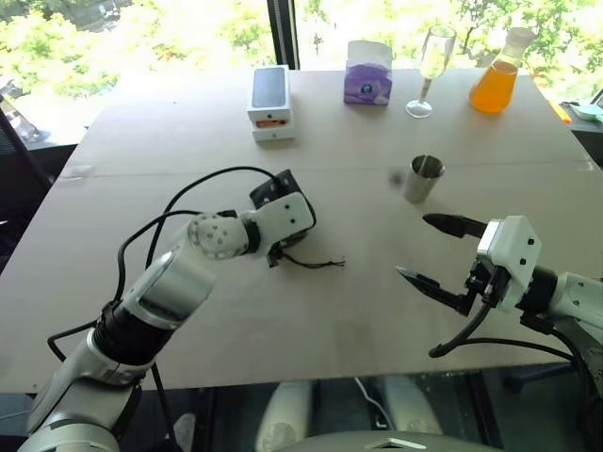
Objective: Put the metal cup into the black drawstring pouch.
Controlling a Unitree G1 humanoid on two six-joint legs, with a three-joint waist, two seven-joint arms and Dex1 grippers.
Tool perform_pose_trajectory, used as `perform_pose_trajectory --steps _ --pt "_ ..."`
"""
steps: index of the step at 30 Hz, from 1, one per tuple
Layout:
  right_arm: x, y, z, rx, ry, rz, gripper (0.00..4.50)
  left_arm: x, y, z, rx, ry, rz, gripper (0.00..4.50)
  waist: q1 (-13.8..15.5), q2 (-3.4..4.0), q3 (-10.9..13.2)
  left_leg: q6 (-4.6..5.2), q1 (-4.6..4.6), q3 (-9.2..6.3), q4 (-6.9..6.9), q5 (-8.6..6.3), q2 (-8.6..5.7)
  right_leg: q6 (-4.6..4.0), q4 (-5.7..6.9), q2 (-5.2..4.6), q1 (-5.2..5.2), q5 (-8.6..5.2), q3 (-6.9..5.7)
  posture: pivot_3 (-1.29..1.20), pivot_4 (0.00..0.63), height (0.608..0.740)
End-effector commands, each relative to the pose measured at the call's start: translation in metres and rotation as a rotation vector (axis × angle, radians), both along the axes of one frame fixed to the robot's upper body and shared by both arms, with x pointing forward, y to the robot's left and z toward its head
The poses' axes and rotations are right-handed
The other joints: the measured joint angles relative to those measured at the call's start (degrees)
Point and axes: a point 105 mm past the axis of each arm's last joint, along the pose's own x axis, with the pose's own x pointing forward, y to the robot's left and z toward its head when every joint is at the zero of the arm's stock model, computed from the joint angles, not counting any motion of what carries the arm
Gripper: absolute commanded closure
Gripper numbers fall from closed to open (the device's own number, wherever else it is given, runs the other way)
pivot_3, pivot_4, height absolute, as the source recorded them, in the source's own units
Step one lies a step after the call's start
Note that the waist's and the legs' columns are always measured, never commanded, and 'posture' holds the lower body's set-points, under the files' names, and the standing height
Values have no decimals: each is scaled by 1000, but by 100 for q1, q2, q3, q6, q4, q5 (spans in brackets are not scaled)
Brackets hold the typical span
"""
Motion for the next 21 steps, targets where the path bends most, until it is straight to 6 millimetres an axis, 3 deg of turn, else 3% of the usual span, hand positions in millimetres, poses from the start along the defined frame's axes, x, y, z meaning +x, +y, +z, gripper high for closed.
perform_pose_trajectory --steps 1,2,5,9,10,21 --pt "-8 2 9 -1 -31 26 0 -6 -2 11 32 -114 10 3057 3 0 0 0 0 0 0 0 0 0 0 0 0 0 0 0 150 740" --pt "-9 2 8 0 -25 30 0 -9 -2 8 39 -123 16 3057 10 0 0 1 -1 -1 -1 -1 0 0 -1 0 0 0 -1 0 150 740" --pt "-11 3 9 5 -8 40 0 -15 0 1 47 -114 24 2319 10 0 0 2 -1 -1 0 -1 0 0 -1 -1 2 0 -3 0 150 740" --pt "-13 3 10 7 10 54 0 -20 -4 6 63 -198 6 442 11 0 0 3 2 -2 0 -2 1 0 0 0 4 0 -5 0 150 740" --pt "-14 3 10 6 17 58 0 -22 -2 8 68 -225 15 184 10 0 0 3 2 -1 0 -2 0 0 0 0 4 0 -4 0 150 740" --pt "-17 2 11 2 40 69 0 -22 12 20 79 -426 158 184 19 -1 -1 5 1 0 1 -3 1 1 1 -2 6 1 -6 0 150 740"
